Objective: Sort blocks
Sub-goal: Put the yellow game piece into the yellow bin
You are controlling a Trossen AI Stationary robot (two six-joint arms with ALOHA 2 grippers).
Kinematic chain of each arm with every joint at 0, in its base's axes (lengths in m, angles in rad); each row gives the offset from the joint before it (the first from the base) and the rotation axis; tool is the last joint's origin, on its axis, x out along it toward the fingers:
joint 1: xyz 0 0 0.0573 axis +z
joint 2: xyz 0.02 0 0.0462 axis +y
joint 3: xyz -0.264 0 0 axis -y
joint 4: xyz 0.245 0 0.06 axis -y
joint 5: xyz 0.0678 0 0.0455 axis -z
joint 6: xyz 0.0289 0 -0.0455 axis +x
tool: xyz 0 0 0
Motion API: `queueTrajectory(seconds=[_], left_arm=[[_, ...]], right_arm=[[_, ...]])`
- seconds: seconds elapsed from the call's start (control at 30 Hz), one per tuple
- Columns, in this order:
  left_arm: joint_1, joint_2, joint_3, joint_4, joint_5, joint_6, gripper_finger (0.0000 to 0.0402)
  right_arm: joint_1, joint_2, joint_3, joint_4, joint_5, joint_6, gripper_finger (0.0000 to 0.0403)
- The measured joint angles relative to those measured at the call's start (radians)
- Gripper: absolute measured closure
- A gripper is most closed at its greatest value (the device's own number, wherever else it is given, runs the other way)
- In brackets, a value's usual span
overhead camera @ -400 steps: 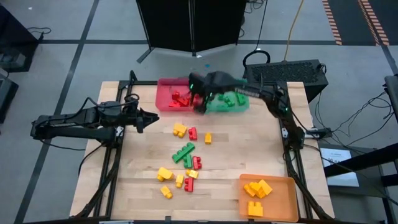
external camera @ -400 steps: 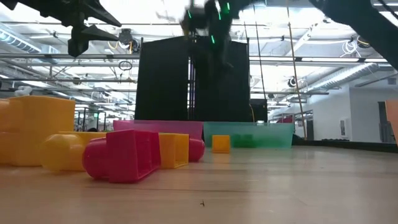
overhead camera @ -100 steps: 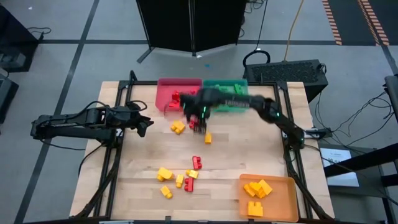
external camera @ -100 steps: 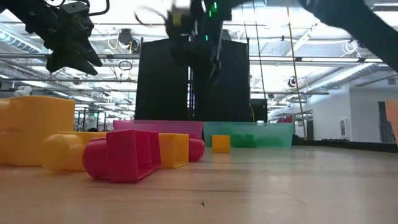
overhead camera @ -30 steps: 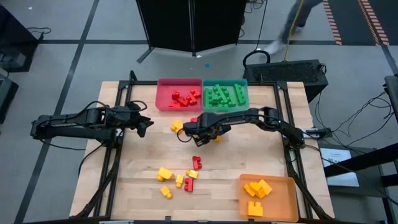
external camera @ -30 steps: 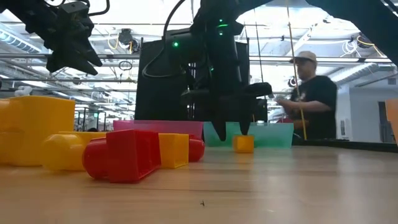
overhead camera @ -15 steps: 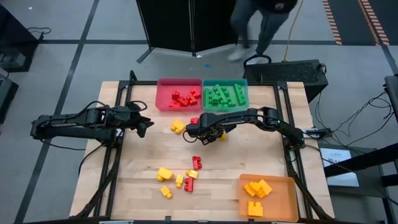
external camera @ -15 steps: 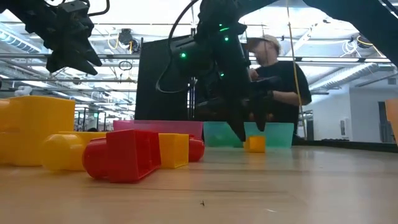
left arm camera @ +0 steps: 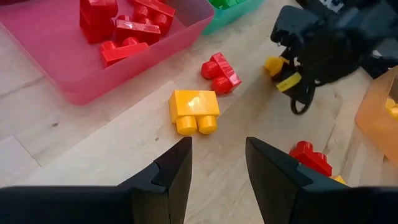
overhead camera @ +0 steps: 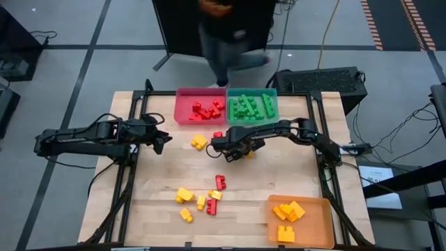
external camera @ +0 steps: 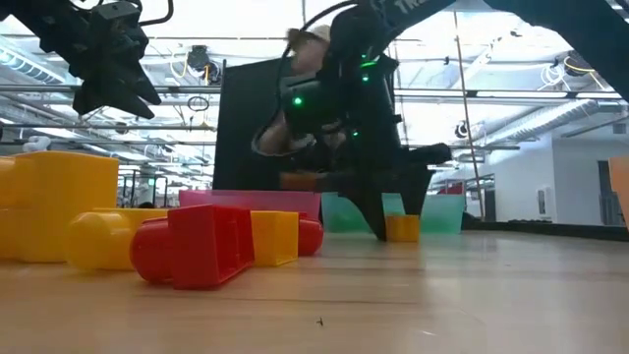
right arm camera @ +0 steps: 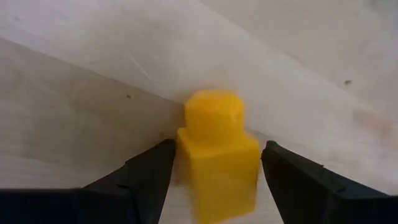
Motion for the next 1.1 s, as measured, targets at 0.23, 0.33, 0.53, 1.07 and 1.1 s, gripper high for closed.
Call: queueTrajectory(seconds=[0.23, 0.33, 0.53, 1.07, 1.1], left_arm=[[0.0, 0.001, 0.0, -0.001, 0.0, 0.0, 0.0249], [0.0, 0.001, 0.0, 0.0, -0.002, 0.0, 0.0249], [0.0, 0.001, 0.0, 0.0, -0.006, 0.0, 0.0249], [0.0, 0.006, 0.0, -0.001, -0.006, -0.041, 0.0249], [0.0, 0.007, 0.0, -0.001, -0.006, -0.051, 0.0249]], right_arm=[[-0.005, -0.002, -0.039, 0.076, -0.065, -0.027, 0.0264], [-0.002, 0.002, -0.019, 0.056, -0.042, -0.051, 0.0288], [0.001, 0.01, 0.047, -0.008, -0.039, -0.115, 0.0288], [0.445, -0.335, 0.226, -0.337, -0.103, 0.136, 0.0288], [0.487, -0.368, 0.193, -0.338, -0.102, 0.223, 0.0288]])
